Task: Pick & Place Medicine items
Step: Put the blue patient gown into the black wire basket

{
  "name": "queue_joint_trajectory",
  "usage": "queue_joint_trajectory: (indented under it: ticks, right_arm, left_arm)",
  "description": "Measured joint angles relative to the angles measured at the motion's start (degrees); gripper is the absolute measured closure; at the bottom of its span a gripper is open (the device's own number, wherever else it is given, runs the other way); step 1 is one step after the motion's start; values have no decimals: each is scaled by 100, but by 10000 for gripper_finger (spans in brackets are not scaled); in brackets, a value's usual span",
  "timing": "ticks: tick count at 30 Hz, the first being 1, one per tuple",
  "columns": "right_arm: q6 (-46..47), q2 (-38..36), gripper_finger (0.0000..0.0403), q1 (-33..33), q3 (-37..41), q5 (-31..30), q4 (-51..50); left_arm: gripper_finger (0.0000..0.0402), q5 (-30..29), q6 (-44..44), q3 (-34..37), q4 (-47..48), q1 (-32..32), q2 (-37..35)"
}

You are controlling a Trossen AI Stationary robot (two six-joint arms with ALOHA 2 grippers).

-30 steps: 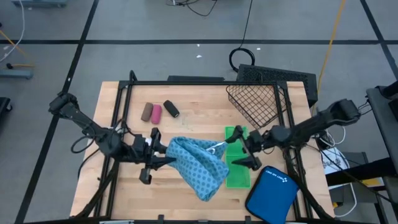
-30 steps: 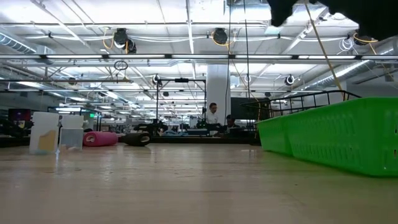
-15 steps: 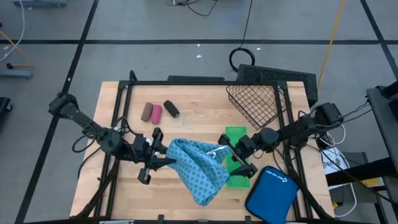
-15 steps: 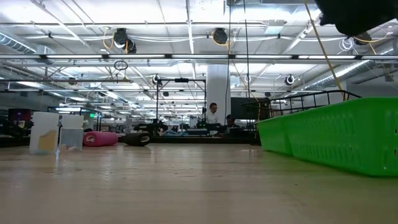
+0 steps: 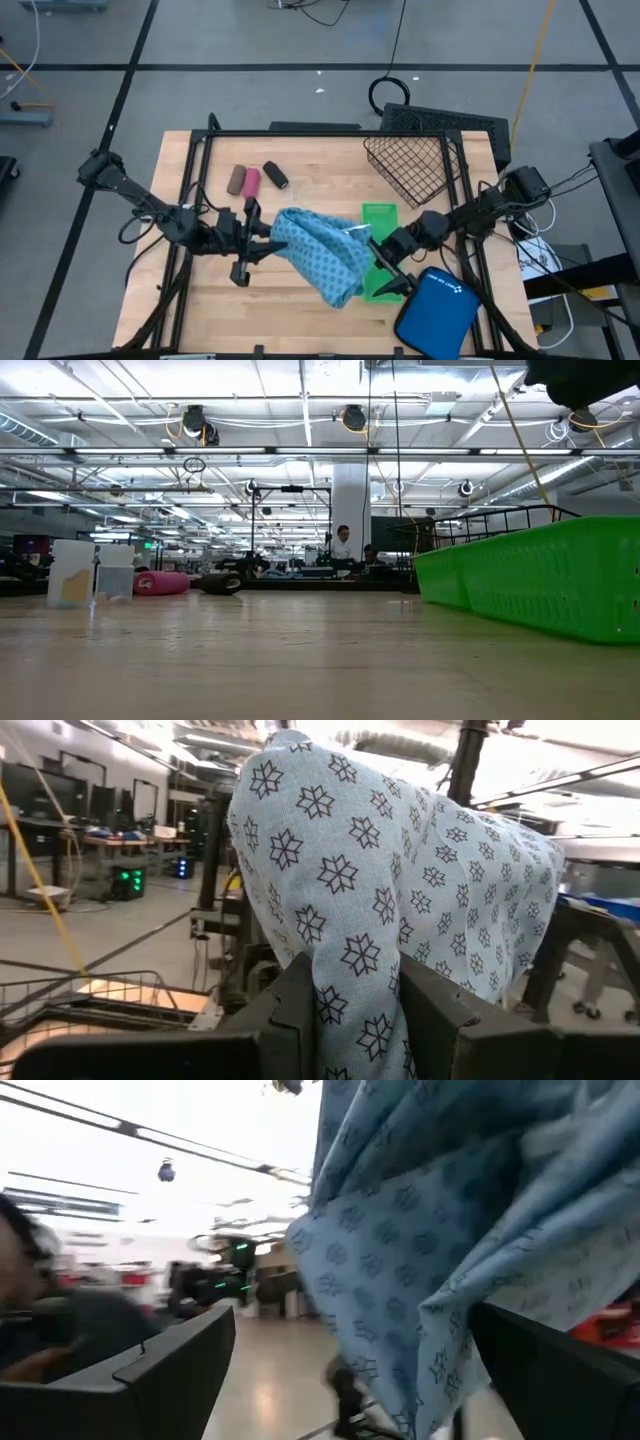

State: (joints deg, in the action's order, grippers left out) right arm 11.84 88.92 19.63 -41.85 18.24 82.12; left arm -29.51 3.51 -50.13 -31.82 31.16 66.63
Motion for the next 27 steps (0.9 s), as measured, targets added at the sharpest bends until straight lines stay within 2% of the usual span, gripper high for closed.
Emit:
queue_joint_trajectory:
  ticks: [4, 9, 13, 16, 27]
  right_arm:
    - [-352, 0, 9, 40, 0, -721, -3]
    - [-404, 0, 9, 38, 0, -1201, 4]
    - [-577, 0, 9, 36, -16, -1285, 49]
    - [-745, 2, 9, 38, -159, -1405, 18]
    - [-973, 0, 9, 25, -762, -1388, -915]
  left_arm:
    - [302, -32, 62, 0, 44, -80, 0]
    - [302, -33, 62, 0, 58, -92, 0]
    - [302, -130, 0, 0, 82, -94, 0]
    - [302, -462, 2, 0, 199, -92, 0]
    - [302, -815, 2, 0, 543, -107, 50]
